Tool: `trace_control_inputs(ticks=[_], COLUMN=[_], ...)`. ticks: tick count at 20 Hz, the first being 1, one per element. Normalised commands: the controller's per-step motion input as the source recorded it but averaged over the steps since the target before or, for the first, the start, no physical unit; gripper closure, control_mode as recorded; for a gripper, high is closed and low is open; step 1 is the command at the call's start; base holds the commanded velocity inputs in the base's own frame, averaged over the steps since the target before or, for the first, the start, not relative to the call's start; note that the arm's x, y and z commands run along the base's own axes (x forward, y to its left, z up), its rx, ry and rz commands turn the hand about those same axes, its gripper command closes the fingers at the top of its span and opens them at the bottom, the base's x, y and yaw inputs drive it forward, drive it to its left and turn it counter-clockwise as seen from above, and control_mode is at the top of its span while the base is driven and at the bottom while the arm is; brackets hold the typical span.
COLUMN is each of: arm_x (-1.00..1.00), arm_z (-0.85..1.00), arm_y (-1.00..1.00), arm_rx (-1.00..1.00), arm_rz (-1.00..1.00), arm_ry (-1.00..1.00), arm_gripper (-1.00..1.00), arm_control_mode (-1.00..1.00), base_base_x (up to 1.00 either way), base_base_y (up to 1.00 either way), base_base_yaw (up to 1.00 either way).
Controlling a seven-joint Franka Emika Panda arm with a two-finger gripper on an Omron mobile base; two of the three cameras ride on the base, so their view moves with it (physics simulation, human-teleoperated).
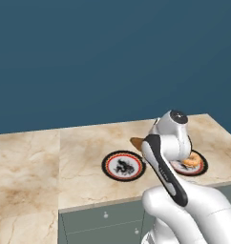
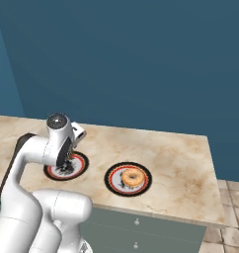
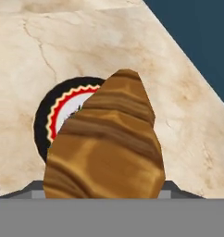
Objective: Place the pastries on the plates.
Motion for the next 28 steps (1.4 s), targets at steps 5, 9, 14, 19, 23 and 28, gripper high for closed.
trace_control_inputs(ticks=[5, 9, 14, 19, 23, 28], arm_x=[-0.02, 0.00, 0.01, 0.17, 0.35, 0.20], arm_z=[-0.29, -0.35, -0.30, -0.29, -0.20, -0.27], arm_y=[0.29, 0.13, 0.08, 0.03, 0.04, 0.06], arm_rx=[-0.05, -0.06, -0.03, -0.01, 0.00, -0.01], arm_rz=[0.07, 0.06, 0.06, 0.06, 0.05, 0.03], arm_ry=[0.05, 0.09, 0.11, 0.09, 0.06, 0.03], arm_gripper=[1.00, 1.00, 1.00, 1.00, 1.00, 1.00], arm_control_mode=[-1.00, -1.00, -1.00, -1.00, -1.00, -1.00], base_base_x=[0.00, 0.00, 0.00, 0.00, 0.00, 0.00], base_base_y=[0.00, 0.00, 0.00, 0.00, 0.00, 0.00], base_base_yaw=[0.00, 0.00, 0.00, 0.00, 0.00, 0.00])
